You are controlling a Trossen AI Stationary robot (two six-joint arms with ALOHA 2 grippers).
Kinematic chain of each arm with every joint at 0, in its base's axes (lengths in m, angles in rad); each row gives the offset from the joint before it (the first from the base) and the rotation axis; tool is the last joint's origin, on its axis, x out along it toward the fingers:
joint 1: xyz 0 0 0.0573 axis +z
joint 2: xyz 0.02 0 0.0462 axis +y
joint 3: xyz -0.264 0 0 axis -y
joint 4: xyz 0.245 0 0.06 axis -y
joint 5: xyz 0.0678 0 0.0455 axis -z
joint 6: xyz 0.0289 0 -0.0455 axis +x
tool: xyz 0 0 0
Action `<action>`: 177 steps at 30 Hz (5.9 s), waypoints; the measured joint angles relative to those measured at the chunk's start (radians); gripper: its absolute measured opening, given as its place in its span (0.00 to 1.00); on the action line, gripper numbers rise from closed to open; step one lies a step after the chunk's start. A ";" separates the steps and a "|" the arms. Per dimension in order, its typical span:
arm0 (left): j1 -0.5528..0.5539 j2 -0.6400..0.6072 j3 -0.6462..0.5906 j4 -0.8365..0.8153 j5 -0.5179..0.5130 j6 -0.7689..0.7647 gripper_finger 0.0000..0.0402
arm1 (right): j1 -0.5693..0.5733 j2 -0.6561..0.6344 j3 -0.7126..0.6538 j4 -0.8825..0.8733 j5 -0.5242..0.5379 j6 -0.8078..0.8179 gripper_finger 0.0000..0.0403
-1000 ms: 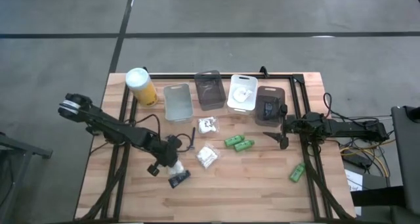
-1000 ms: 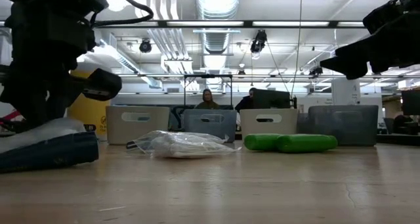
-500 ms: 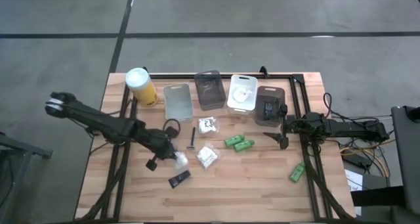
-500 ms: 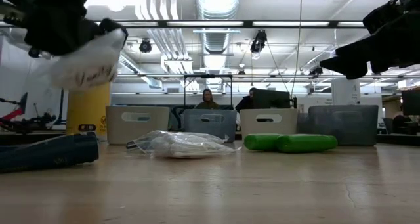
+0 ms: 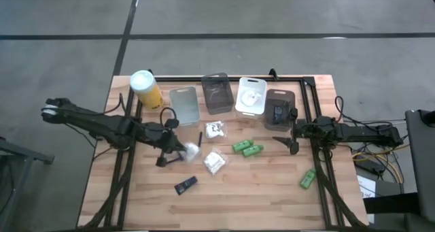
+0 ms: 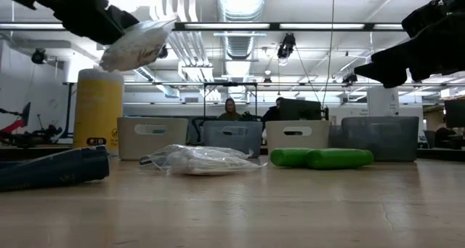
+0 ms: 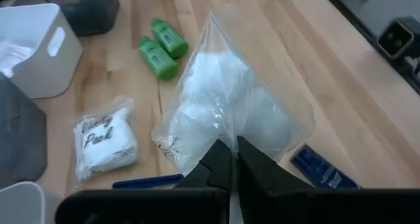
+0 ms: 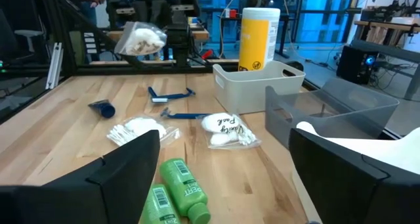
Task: Pick & Place Travel size toiletries
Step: Put the white cotton pack into the white bin
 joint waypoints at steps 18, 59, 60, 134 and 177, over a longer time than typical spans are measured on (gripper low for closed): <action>0.312 0.024 0.016 0.074 -0.021 -0.105 0.03 | 0.000 0.000 0.000 0.000 0.000 0.000 0.90; 0.535 0.730 0.644 0.233 0.018 0.003 0.02 | 0.000 0.000 0.000 -0.001 -0.009 0.000 0.84; 0.535 0.724 0.640 0.227 0.018 -0.001 0.02 | 0.000 0.000 0.000 -0.001 -0.009 0.000 0.83; 0.546 0.577 0.609 0.141 0.044 -0.017 0.03 | -0.227 1.292 1.114 -0.228 0.125 0.374 0.83; 0.546 0.569 0.609 0.152 0.092 -0.011 0.21 | -0.305 1.296 1.082 -0.240 -0.093 0.374 0.09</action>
